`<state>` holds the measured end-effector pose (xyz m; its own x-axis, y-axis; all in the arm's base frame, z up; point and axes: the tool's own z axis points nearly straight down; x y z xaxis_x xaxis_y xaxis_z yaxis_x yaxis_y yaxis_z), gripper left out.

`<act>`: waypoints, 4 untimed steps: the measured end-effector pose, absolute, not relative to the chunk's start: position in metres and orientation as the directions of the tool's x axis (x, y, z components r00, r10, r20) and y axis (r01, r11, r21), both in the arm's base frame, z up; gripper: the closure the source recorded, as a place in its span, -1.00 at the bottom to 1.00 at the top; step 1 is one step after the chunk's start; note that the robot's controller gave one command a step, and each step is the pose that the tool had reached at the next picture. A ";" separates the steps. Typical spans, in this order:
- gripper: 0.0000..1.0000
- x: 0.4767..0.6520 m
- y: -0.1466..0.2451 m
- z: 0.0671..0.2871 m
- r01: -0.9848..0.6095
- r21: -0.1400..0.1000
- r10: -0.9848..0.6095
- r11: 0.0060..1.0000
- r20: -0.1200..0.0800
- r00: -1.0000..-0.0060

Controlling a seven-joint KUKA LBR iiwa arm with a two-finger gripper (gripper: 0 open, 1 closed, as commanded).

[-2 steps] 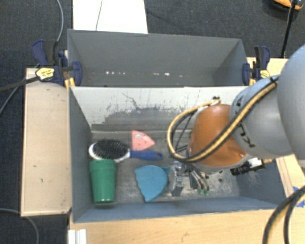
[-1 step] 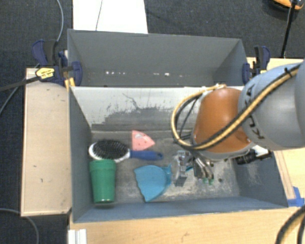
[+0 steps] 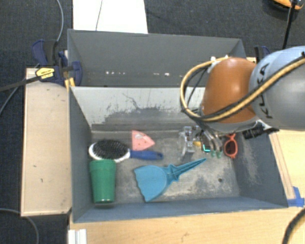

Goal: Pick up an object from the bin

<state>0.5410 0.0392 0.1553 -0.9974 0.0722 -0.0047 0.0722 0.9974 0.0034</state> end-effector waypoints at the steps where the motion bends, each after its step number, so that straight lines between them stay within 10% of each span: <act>1: -1.00 0.561 0.027 0.163 0.065 0.003 0.065 0.998 -0.006 -0.998; 2: -1.00 0.559 0.028 0.162 0.065 0.002 0.065 0.998 -0.003 -0.998; 4: -1.00 0.511 0.027 0.092 0.084 0.002 0.084 0.996 -0.001 -0.996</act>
Offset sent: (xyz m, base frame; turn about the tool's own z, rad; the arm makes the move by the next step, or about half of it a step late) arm 0.0000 0.0000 0.0000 0.0000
